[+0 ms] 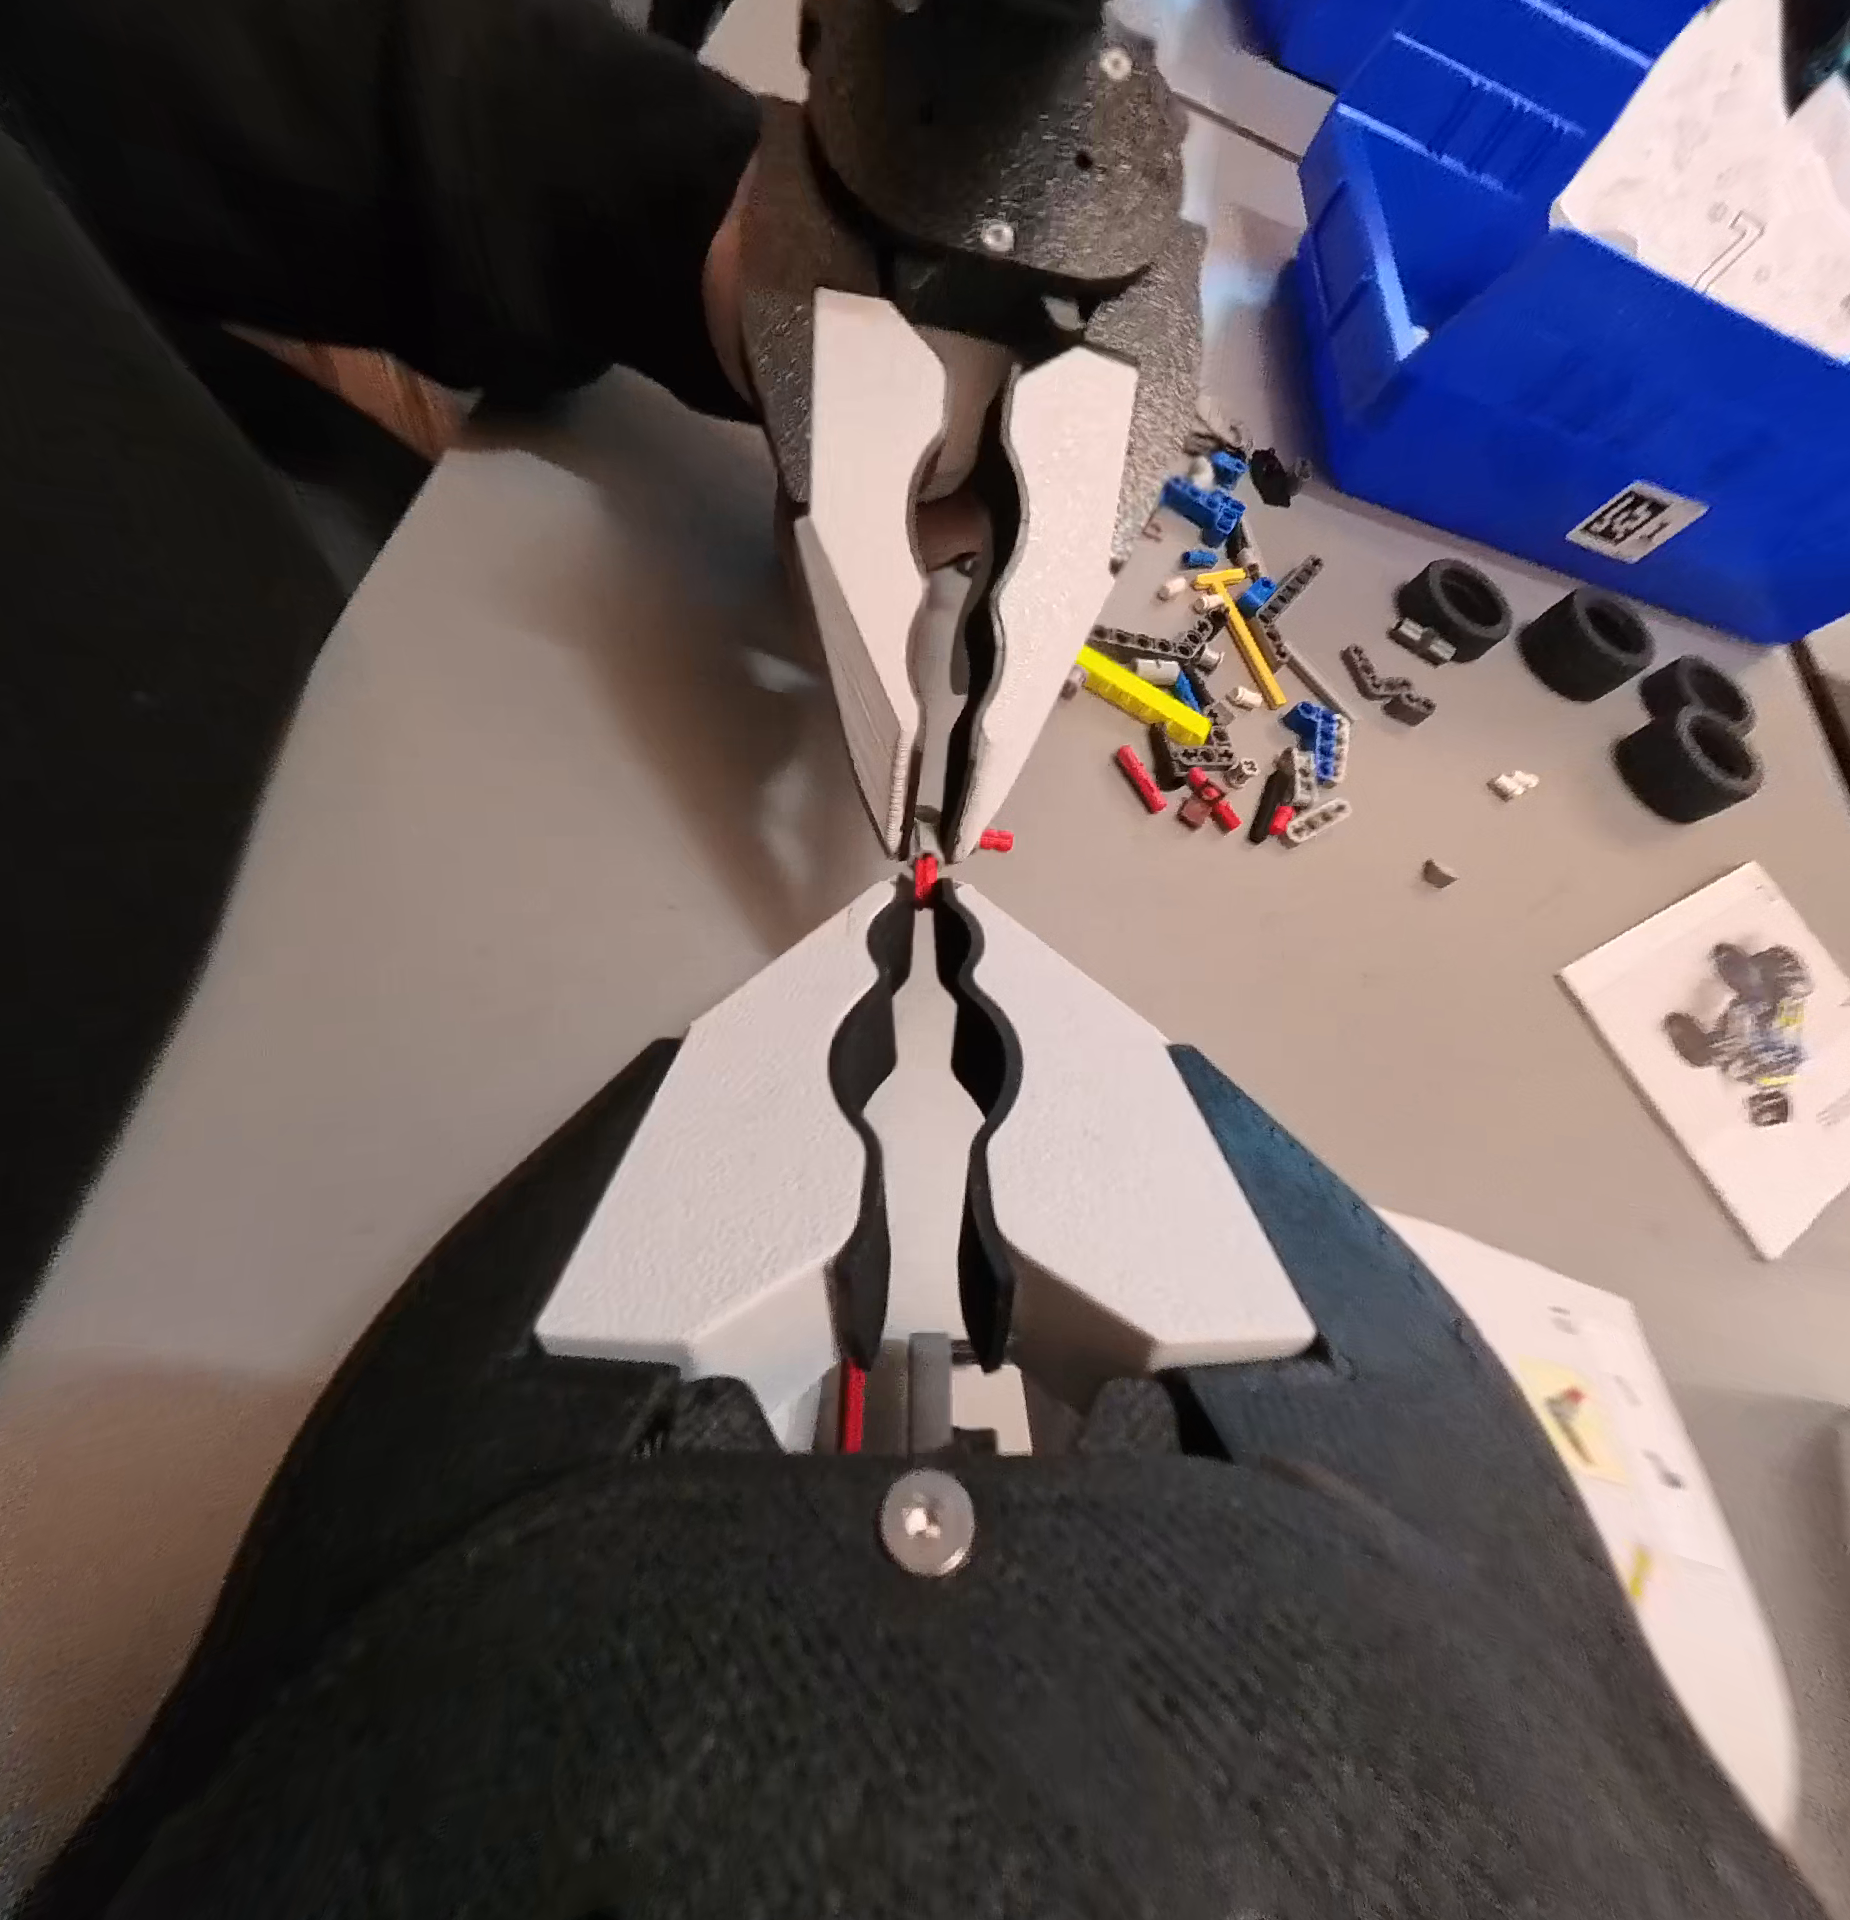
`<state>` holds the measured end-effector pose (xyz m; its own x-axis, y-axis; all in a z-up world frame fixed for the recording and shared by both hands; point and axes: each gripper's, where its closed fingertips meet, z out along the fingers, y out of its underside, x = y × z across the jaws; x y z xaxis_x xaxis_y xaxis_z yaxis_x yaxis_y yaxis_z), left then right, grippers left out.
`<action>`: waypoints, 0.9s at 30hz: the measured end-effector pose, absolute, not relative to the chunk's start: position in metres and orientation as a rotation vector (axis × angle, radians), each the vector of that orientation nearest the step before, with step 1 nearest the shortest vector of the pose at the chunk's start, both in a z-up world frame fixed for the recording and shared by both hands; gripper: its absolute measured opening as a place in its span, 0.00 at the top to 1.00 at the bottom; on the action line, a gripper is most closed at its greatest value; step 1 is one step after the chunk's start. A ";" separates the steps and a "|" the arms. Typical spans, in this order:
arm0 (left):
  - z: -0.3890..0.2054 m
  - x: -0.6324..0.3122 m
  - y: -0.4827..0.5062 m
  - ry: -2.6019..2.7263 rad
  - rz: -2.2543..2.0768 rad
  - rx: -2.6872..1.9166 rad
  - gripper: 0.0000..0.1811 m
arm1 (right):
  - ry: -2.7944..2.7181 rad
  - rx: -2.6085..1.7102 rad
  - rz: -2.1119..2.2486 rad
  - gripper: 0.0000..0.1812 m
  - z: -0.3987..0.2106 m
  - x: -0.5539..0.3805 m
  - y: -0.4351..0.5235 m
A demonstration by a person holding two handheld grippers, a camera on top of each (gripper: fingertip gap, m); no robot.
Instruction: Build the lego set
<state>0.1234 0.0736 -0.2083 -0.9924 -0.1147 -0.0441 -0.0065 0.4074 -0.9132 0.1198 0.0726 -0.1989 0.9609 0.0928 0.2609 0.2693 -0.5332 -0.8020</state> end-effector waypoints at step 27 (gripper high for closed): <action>-0.181 0.108 0.069 2.668 -2.012 -0.180 0.97 | -0.607 -2.060 -0.512 0.99 -0.173 0.103 0.066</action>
<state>0.1080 0.0689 -0.1807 -0.9734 0.0373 0.2261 -0.2072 0.2787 -0.9378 0.1031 0.0661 -0.1733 0.7937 0.2229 0.5661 0.5956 -0.4743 -0.6483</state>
